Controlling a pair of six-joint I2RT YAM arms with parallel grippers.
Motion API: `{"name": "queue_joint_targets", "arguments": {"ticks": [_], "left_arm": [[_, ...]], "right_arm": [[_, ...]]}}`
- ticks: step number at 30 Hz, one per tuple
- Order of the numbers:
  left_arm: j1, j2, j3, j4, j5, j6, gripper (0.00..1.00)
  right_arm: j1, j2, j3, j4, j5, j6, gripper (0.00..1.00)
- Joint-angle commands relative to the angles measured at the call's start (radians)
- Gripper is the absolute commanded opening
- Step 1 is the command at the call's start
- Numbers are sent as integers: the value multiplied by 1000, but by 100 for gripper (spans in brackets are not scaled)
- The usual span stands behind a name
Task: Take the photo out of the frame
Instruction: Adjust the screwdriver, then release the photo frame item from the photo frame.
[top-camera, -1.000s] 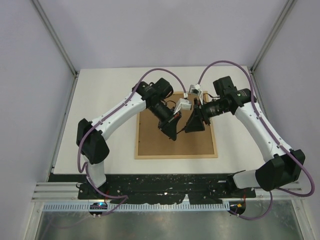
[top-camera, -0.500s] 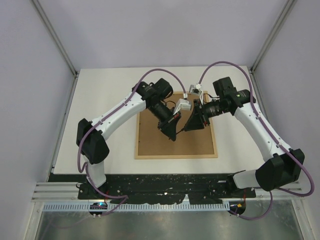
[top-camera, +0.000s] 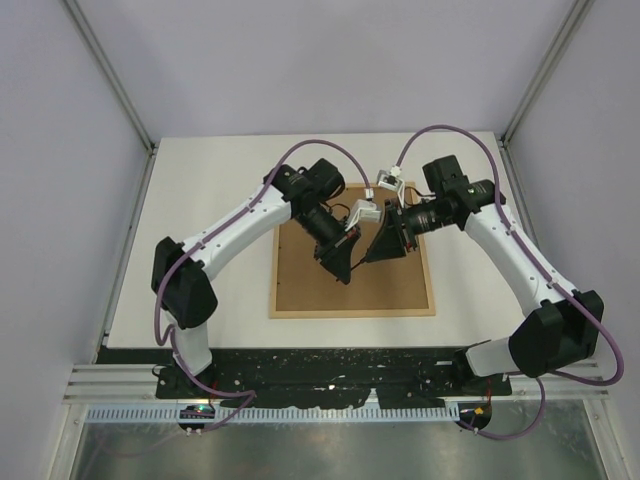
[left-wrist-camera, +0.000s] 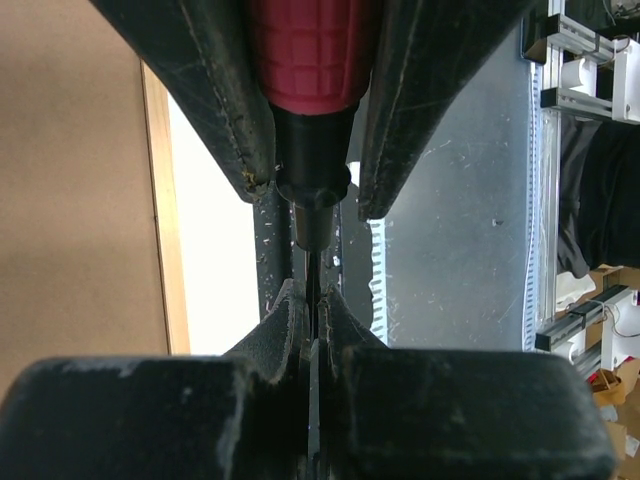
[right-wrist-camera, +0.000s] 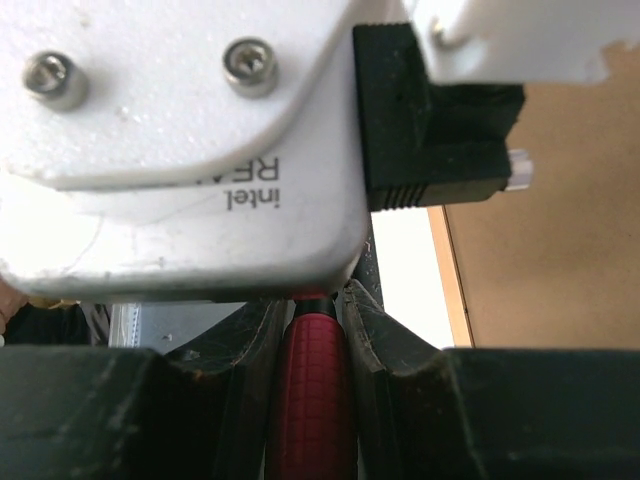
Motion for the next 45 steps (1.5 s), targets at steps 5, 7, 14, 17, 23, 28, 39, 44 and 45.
{"name": "queue_joint_targets", "arguments": {"ticks": [5, 7, 14, 17, 23, 28, 39, 44, 45], "left_arm": [[15, -51, 4, 68, -4, -13, 20], [41, -61, 0, 84, -8, -30, 41], [191, -172, -113, 184, -78, -91, 85], [286, -262, -248, 345, -190, -190, 99], [486, -310, -474, 523, -303, -382, 100], [529, -250, -598, 600, -361, -451, 100], [573, -111, -640, 660, -258, -521, 100], [592, -60, -672, 681, -203, -537, 100], [595, -51, -681, 690, -191, -544, 100]], "right_arm": [[11, -72, -78, 173, -62, 130, 8], [10, -101, -113, 222, -28, 151, 8], [6, -159, -236, 444, 53, 271, 8], [6, -156, -303, 681, 102, 418, 8], [9, 20, -422, 1143, 151, 737, 8], [25, 226, -345, 1240, 167, 880, 8], [135, 494, -307, 1434, 190, 1041, 8], [167, 559, -293, 1449, 200, 1023, 8], [169, 562, -290, 1447, 207, 1015, 8]]}}
